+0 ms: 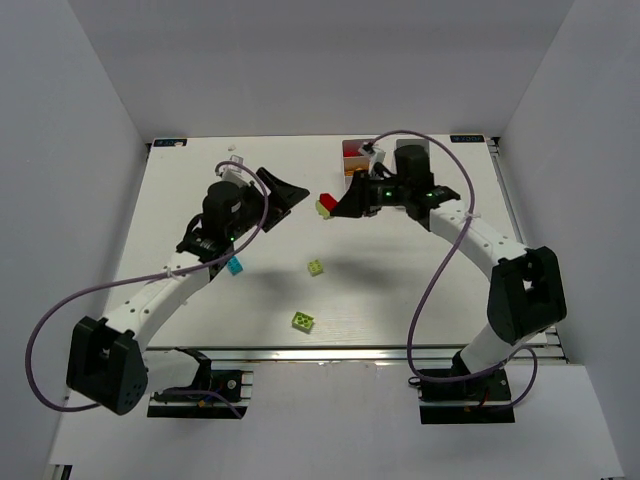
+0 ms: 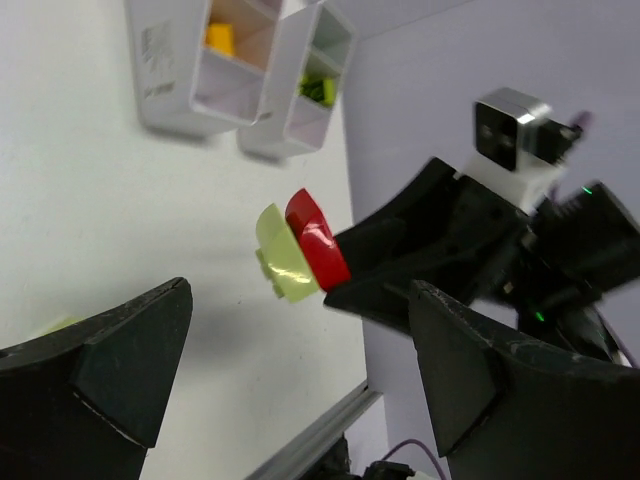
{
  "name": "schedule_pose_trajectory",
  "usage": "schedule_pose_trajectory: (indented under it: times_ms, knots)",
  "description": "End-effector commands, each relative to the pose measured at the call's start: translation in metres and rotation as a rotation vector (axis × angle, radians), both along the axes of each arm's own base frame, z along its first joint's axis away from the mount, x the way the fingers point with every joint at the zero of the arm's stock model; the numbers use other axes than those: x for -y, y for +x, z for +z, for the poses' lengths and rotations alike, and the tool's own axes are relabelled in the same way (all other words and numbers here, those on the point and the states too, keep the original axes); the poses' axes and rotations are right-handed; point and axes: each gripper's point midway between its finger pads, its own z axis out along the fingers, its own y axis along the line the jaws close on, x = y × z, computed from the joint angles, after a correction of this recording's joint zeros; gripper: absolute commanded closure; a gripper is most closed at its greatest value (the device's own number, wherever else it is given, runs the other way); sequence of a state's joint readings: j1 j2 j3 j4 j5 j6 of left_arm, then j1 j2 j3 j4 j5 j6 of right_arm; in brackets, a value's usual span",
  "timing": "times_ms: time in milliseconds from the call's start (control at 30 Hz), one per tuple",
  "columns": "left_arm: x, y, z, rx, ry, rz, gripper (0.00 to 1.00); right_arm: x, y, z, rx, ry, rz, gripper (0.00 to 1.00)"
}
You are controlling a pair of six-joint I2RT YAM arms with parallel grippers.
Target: Sort the legos into containers by color
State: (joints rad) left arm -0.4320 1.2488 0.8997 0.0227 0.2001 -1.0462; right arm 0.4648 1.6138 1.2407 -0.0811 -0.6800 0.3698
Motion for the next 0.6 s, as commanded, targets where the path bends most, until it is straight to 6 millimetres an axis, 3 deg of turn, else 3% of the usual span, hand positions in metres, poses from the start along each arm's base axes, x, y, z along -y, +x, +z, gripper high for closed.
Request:
schedule_pose_trajectory:
  times_ms: [0, 67, 100, 200, 267, 300, 433, 567]
  knots:
    - [-0.005, -0.009, 0.055, 0.289, -0.050, -0.023, 0.02, 0.020, -0.006, 0.057, 0.136, 0.197, 0.166, 1.00]
    - [0.007, -0.026, 0.058, 0.365, -0.082, -0.130, 0.02, 0.029, -0.010, 0.072, 0.126, 0.275, 0.223, 1.00]
    - [0.010, -0.032, 0.077, 0.460, -0.119, -0.164, 0.02, 0.030, -0.011, 0.076, 0.122, 0.291, 0.229, 1.00]
    - [0.021, -0.051, 0.091, 0.572, -0.191, -0.278, 0.02, 0.031, -0.023, 0.094, 0.144, 0.350, 0.273, 1.00]
    - [0.024, -0.054, 0.095, 0.584, -0.238, -0.303, 0.02, 0.032, -0.038, 0.102, 0.077, 0.401, 0.294, 1.00]
    - [0.025, -0.062, 0.104, 0.640, -0.265, -0.330, 0.02, 0.032, -0.041, 0.114, 0.156, 0.430, 0.320, 1.00]
    - [0.029, -0.064, 0.112, 0.669, -0.322, -0.367, 0.06, 0.034, -0.048, 0.127, 0.155, 0.469, 0.336, 1.00]
    - [0.036, -0.055, 0.107, 0.647, -0.318, -0.381, 0.09, 0.034, -0.052, 0.136, 0.162, 0.487, 0.338, 1.00]
